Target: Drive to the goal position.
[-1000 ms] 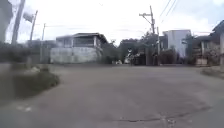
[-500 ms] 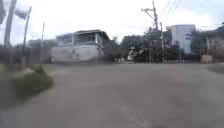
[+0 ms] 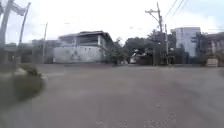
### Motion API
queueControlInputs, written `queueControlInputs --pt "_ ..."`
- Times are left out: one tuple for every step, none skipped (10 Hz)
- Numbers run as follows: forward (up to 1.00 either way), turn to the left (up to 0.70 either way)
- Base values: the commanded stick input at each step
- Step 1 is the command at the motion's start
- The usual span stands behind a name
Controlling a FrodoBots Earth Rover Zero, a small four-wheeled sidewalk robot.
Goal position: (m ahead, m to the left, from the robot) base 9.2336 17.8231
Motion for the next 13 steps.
queueControlInputs --pt "1.0 -0.02" --pt "1.0 -0.02" --pt "1.0 -0.02" --pt "1.0 -0.02" --pt "1.0 -0.02" --pt "1.0 -0.02" --pt "1.0 0.06" --pt "1.0 0.26" --pt "1.0 0.36" --pt "1.0 0.37" --pt "1.0 0.29" --pt "1.0 0.18" --pt "1.0 0.02"
